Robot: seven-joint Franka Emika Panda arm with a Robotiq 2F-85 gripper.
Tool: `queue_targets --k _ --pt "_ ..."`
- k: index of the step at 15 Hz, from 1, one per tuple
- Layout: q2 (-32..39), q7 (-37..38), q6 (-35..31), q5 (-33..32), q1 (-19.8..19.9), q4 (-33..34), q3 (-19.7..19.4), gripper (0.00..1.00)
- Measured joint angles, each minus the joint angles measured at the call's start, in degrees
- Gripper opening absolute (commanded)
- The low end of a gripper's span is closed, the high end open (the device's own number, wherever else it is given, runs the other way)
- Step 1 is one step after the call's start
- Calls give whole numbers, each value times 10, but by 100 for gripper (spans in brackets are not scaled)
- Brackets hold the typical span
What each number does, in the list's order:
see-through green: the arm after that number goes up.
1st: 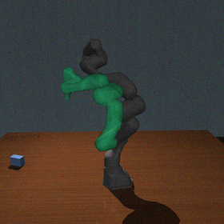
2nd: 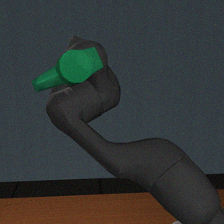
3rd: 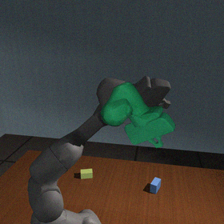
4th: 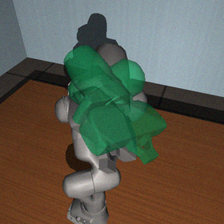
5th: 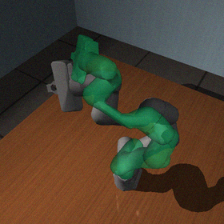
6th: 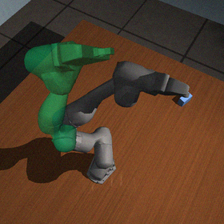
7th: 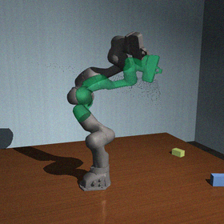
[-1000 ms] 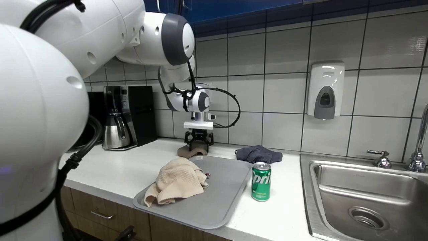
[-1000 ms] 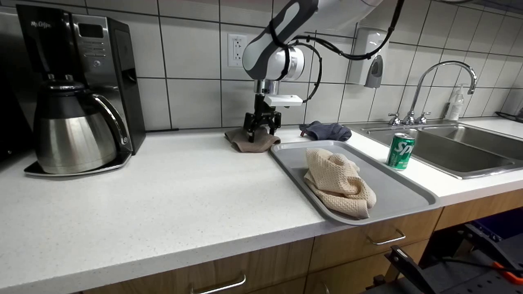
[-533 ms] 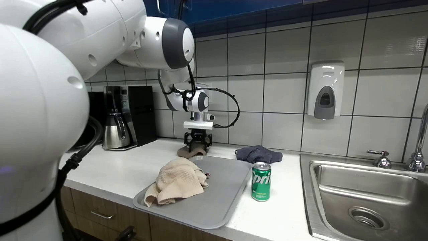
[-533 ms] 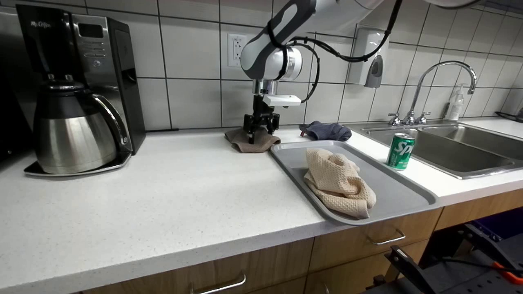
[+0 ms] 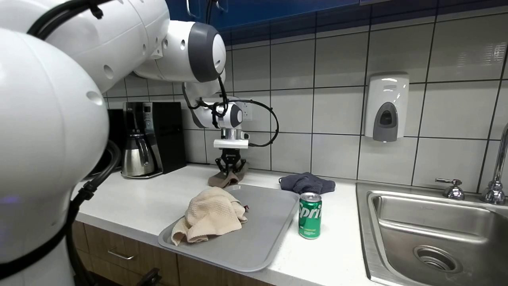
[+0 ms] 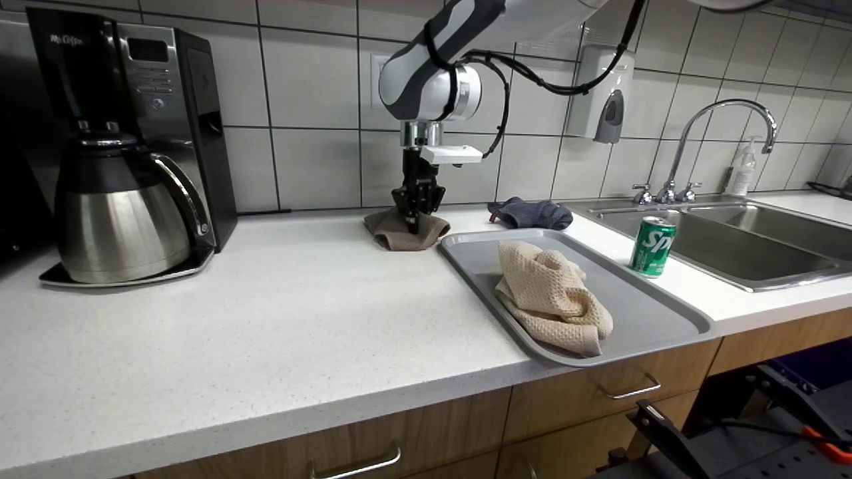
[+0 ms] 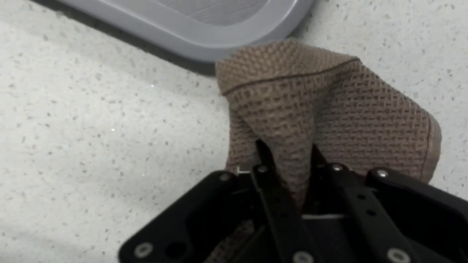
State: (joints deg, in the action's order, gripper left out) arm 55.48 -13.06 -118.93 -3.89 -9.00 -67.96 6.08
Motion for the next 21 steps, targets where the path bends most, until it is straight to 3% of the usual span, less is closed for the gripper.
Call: queue_targets --k 13,21 --pt "-31 0 3 -11 -3 -1 -7 2" --pt "-81 1 -30 -23 -2 -59 -21 2"
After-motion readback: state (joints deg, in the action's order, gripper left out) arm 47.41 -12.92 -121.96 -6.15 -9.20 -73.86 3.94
